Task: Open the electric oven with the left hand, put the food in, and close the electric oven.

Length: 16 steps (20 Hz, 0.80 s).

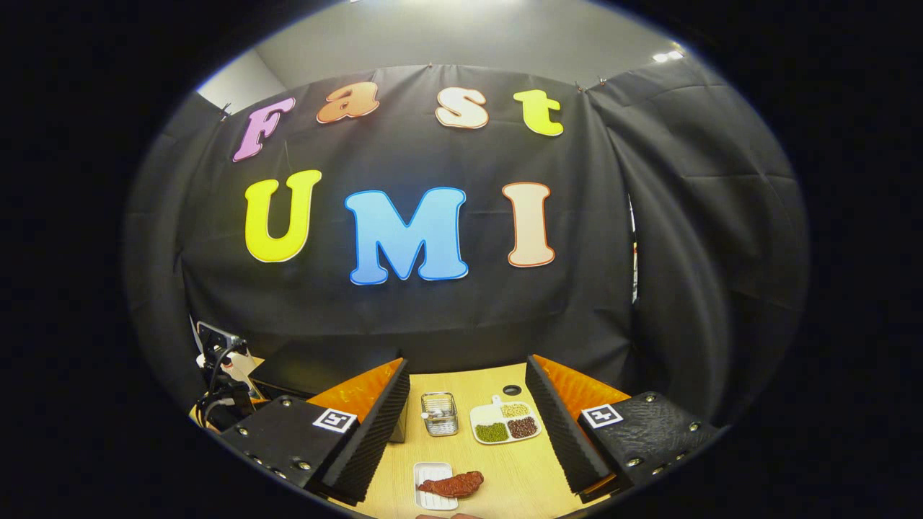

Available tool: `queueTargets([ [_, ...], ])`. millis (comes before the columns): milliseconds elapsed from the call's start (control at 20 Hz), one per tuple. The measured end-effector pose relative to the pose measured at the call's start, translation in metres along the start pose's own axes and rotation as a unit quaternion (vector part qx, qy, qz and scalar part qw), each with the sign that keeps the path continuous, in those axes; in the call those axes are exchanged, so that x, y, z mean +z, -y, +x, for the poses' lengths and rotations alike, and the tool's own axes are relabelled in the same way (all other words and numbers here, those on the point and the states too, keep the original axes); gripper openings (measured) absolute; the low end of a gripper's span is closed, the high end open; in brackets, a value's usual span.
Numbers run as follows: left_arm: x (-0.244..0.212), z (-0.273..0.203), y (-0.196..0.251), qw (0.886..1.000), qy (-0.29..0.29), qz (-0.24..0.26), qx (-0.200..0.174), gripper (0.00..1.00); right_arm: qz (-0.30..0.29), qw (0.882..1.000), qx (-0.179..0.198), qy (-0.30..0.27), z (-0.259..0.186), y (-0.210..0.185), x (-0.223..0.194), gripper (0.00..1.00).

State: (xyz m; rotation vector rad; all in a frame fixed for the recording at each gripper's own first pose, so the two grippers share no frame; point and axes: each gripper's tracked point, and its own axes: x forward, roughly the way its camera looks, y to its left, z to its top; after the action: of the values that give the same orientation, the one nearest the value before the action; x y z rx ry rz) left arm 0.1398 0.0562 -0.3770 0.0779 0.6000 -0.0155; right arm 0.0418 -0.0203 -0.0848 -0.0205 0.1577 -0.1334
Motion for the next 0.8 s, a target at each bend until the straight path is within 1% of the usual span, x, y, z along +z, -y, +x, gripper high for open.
queueTargets([
  [100, -0.01, -0.005, 0.002, 1.0, -0.002, 0.005, -0.004, 0.96, -0.001, 1.0, 0.0, -0.001, -0.003, 0.0, 0.0, 0.98],
  [150, -0.015, -0.008, 0.002, 1.0, -0.004, 0.007, -0.006, 1.0, -0.002, 1.0, 0.0, -0.002, -0.004, 0.0, -0.001, 0.98],
  [200, -0.022, -0.011, 0.003, 1.0, -0.008, 0.008, -0.008, 0.96, -0.002, 1.0, -0.001, -0.004, -0.005, -0.001, -0.003, 0.98],
  [250, -0.028, -0.013, 0.003, 1.0, -0.01, 0.01, -0.009, 1.0, -0.003, 1.0, -0.001, -0.005, -0.006, -0.001, -0.003, 0.98],
  [300, -0.034, -0.015, 0.004, 1.0, -0.012, 0.012, -0.01, 0.97, -0.004, 1.0, -0.001, -0.006, -0.008, -0.001, -0.003, 0.98],
  [350, -0.039, -0.017, 0.004, 1.0, -0.014, 0.015, -0.009, 1.0, -0.004, 1.0, -0.001, -0.007, -0.009, -0.002, -0.003, 0.98],
  [400, -0.047, -0.018, 0.003, 1.0, -0.021, 0.015, -0.008, 1.0, -0.005, 1.0, -0.001, -0.008, -0.01, -0.003, -0.004, 0.98],
  [450, -0.054, -0.022, 0.003, 1.0, -0.024, 0.012, -0.009, 0.97, -0.007, 1.0, -0.001, -0.009, -0.011, -0.004, -0.005, 0.98],
  [500, -0.062, -0.021, 0.005, 0.999, -0.03, 0.012, -0.01, 0.96, -0.008, 1.0, -0.001, -0.009, -0.012, -0.004, -0.006, 0.98],
  [550, -0.07, -0.023, 0.006, 0.999, -0.036, 0.016, -0.011, 1.0, -0.009, 1.0, 0.0, -0.01, -0.013, -0.006, -0.005, 0.98],
  [600, -0.079, -0.024, 0.007, 0.999, -0.043, 0.02, -0.013, 1.0, -0.01, 1.0, 0.001, -0.012, -0.014, -0.007, -0.007, 0.98],
  [650, -0.088, -0.024, 0.007, 0.998, -0.052, 0.022, -0.016, 0.92, -0.012, 1.0, 0.002, -0.013, -0.015, -0.008, -0.008, 0.98],
  [700, -0.096, -0.024, 0.007, 0.998, -0.057, 0.019, -0.015, 0.92, -0.014, 1.0, 0.003, -0.014, -0.016, -0.008, -0.01, 0.98],
  [750, -0.101, -0.022, 0.005, 0.998, -0.061, 0.018, -0.012, 0.96, -0.016, 1.0, 0.003, -0.016, -0.017, -0.008, -0.011, 0.98],
  [800, -0.108, -0.022, 0.001, 0.998, -0.067, 0.014, -0.007, 0.96, -0.018, 1.0, 0.004, -0.019, -0.017, -0.008, -0.014, 0.98],
])
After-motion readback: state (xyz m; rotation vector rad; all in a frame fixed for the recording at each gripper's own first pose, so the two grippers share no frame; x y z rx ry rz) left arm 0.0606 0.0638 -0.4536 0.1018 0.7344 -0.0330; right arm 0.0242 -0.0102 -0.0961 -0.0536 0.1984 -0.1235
